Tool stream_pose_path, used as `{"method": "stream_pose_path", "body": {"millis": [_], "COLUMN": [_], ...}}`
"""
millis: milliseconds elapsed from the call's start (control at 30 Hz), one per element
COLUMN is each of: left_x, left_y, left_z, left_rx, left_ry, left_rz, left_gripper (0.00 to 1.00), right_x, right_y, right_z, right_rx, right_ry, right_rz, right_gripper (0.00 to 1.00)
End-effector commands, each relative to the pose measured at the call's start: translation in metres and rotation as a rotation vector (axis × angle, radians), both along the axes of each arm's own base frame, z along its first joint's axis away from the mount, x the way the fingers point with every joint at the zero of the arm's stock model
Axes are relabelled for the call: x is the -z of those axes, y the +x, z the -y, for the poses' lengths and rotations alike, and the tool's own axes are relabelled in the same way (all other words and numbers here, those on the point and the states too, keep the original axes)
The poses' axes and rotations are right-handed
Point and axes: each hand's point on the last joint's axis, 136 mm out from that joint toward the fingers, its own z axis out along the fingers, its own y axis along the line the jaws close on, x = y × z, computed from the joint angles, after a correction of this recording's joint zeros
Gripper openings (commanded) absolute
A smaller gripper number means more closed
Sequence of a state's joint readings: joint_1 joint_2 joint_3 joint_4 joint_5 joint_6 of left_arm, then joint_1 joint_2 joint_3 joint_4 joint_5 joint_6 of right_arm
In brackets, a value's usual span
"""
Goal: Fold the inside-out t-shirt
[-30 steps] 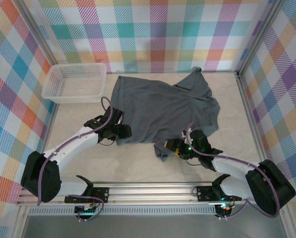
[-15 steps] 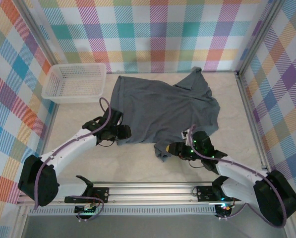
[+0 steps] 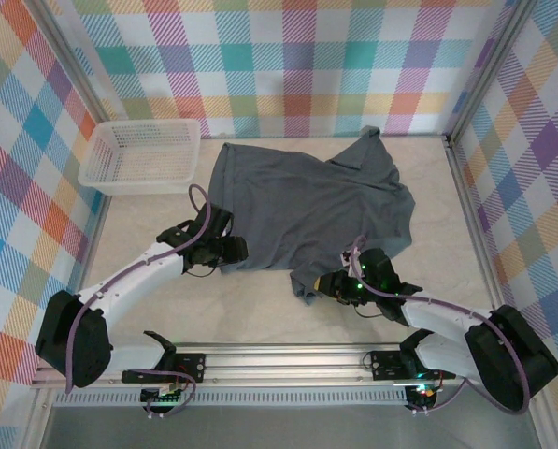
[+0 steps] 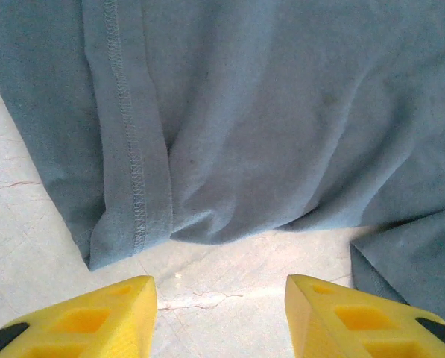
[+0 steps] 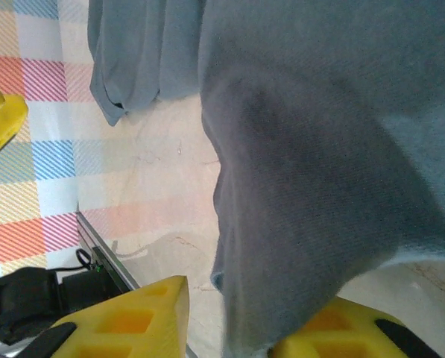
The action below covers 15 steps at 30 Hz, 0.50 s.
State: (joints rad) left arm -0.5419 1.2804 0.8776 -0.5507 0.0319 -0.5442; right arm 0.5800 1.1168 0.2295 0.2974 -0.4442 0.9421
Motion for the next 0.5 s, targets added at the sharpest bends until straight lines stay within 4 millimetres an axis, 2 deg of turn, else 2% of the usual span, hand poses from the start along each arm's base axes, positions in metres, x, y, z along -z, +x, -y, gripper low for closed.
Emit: {"method": "stream_pose_path", "body": {"millis": [0, 33, 133, 200, 300, 367, 467], "left_x": [0.002, 0.001, 0.0, 0.003, 0.008, 0.012, 0.028], "left_y": [-0.003, -0.003, 0.0, 0.005, 0.011, 0.013, 0.019], "left_z": [-0.006, -0.011, -0.029, -0.038, -0.027, -0.017, -0.021], "left_rx": [-0.049, -0.071, -0.115, -0.101, -0.014, 0.026, 0.008], "left_ry": [0.026, 0.053, 0.186, 0.315, 0.435, 0.503, 0.622], "left_rz": [-0.035, -0.043, -0.067, -0.099, -0.115, -0.119, -0.157], "left_gripper": [0.49, 0.49, 0.46, 0.36, 0.28, 0.28, 0.28], "right_x": [-0.013, -0.022, -0.045, -0.051, -0.062, -0.067, -0.073], "right_y": [-0.004, -0.002, 0.009, 0.013, 0.014, 0.018, 0.026], "right_z": [-0.006, -0.005, 0.015, 0.034, 0.039, 0.038, 0.033], "right_rx": [-0.028, -0.017, 0.101, 0.199, 0.238, 0.242, 0.239], "right_ry": [0.041, 0.031, -0.07, -0.137, -0.139, -0.147, -0.16], "right_rz": [0.008, 0.009, 0.03, 0.023, 0.022, 0.027, 0.027], "right_gripper": [0.09, 0.01, 0.0, 0.0, 0.0, 0.0, 0.0]}}
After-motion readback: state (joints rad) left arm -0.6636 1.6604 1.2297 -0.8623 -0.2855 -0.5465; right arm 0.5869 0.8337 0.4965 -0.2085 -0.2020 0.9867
